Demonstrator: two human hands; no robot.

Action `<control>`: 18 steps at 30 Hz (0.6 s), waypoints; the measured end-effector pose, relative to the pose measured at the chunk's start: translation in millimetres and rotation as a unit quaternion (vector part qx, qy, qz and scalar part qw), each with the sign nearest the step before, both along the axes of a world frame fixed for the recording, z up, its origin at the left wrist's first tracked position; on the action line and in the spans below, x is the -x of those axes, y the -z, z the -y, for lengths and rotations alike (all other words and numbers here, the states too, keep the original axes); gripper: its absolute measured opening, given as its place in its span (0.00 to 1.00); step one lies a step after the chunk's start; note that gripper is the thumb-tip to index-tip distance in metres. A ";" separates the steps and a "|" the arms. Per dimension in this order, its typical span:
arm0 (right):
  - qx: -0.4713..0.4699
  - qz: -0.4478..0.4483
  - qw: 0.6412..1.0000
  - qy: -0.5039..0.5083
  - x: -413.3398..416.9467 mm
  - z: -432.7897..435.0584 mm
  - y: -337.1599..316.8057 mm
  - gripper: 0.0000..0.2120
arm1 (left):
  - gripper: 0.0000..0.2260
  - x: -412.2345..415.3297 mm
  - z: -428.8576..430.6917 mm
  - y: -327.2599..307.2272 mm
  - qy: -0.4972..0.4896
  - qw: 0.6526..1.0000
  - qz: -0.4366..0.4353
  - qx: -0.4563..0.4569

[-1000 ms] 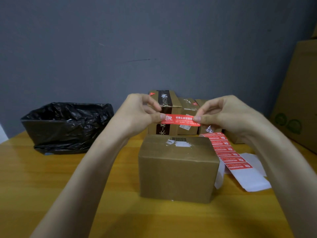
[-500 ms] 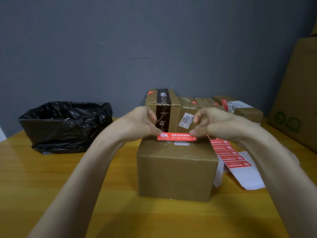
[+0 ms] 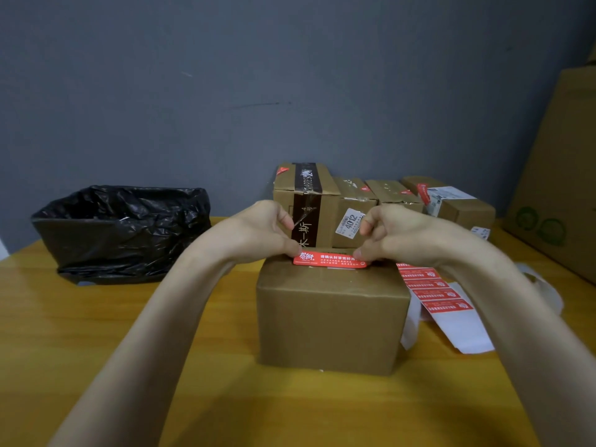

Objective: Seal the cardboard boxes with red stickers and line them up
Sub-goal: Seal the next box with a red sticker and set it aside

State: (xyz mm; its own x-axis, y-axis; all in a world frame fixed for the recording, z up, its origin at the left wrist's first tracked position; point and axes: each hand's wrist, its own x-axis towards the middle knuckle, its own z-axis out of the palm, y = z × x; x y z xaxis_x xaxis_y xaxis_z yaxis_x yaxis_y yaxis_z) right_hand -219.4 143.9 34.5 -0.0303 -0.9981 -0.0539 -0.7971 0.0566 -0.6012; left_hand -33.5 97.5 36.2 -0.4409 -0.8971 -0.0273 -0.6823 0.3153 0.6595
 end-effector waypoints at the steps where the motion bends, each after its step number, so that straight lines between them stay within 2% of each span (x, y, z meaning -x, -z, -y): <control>1: 0.001 -0.003 1.000 0.001 -0.6 -0.5 -0.4 0.12 | 0.12 0.0 0.1 0.0 0.000 1.000 0.003 0.001; 9: 0.005 -0.005 1.000 0.012 -3.2 0.2 1.3 0.16 | 0.12 0.6 -0.3 1.9 0.015 1.000 0.011 0.016; 18: 0.022 -0.015 0.999 0.025 -4.5 1.7 4.1 0.15 | 0.11 2.4 -0.5 2.9 0.011 0.999 0.026 0.037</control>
